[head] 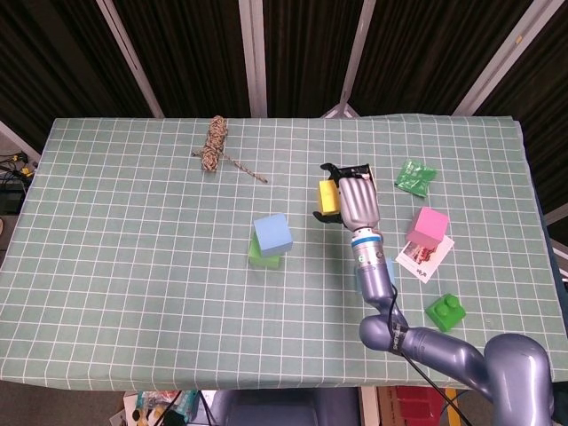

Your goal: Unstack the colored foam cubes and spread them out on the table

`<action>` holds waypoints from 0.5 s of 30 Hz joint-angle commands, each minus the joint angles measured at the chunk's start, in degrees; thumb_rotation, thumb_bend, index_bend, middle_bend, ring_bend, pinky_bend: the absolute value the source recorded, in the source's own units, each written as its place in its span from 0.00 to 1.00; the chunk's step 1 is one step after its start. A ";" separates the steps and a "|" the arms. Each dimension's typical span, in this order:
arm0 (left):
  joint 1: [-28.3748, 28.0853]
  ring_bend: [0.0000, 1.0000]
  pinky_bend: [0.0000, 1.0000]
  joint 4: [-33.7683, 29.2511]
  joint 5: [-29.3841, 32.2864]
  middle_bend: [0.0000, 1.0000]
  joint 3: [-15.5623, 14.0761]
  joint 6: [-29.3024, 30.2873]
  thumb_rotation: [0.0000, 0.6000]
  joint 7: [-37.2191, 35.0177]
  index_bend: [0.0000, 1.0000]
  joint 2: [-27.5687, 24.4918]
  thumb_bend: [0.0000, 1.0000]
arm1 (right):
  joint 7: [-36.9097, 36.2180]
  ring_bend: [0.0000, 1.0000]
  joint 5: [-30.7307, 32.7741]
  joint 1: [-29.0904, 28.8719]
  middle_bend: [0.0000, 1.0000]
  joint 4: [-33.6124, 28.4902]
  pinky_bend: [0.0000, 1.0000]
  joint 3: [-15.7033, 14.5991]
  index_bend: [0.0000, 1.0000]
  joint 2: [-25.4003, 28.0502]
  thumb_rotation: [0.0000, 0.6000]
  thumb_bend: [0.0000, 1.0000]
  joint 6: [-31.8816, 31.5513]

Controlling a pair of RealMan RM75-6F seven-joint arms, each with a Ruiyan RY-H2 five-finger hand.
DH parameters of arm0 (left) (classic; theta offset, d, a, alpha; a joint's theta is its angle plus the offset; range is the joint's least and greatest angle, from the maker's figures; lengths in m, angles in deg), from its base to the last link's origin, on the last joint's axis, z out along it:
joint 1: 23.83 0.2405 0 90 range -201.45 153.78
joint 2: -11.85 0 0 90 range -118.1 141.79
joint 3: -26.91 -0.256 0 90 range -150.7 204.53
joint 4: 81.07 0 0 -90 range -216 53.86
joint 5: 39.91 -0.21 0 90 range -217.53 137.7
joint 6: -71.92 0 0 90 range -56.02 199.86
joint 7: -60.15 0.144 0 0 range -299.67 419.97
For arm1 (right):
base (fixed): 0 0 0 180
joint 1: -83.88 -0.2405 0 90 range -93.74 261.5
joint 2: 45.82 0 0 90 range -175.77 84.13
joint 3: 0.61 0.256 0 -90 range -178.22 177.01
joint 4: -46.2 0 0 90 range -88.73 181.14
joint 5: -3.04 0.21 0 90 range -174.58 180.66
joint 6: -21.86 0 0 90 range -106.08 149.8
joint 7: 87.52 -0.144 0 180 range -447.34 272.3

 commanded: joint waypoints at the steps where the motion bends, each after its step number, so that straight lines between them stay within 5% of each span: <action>1: 0.03 0.00 0.00 -0.05 -0.15 0.05 -0.08 0.03 1.00 -0.01 0.15 -0.02 0.17 | 0.80 0.33 1.29 0.50 0.25 -3.11 0.38 -0.58 0.18 2.54 1.00 0.15 3.71; 7: 0.16 0.00 0.00 -0.16 -0.05 0.05 -0.07 0.23 1.00 -0.09 0.15 -0.01 0.17 | 2.36 0.08 2.84 1.10 0.04 -9.13 0.11 -1.24 0.08 6.58 1.00 0.13 6.95; 15: 0.07 0.00 0.00 -0.30 0.14 0.05 -0.10 0.00 1.00 0.12 0.15 -0.06 0.17 | 1.17 0.03 5.00 1.84 0.00 -12.83 0.06 0.21 0.05 7.87 1.00 0.11 5.92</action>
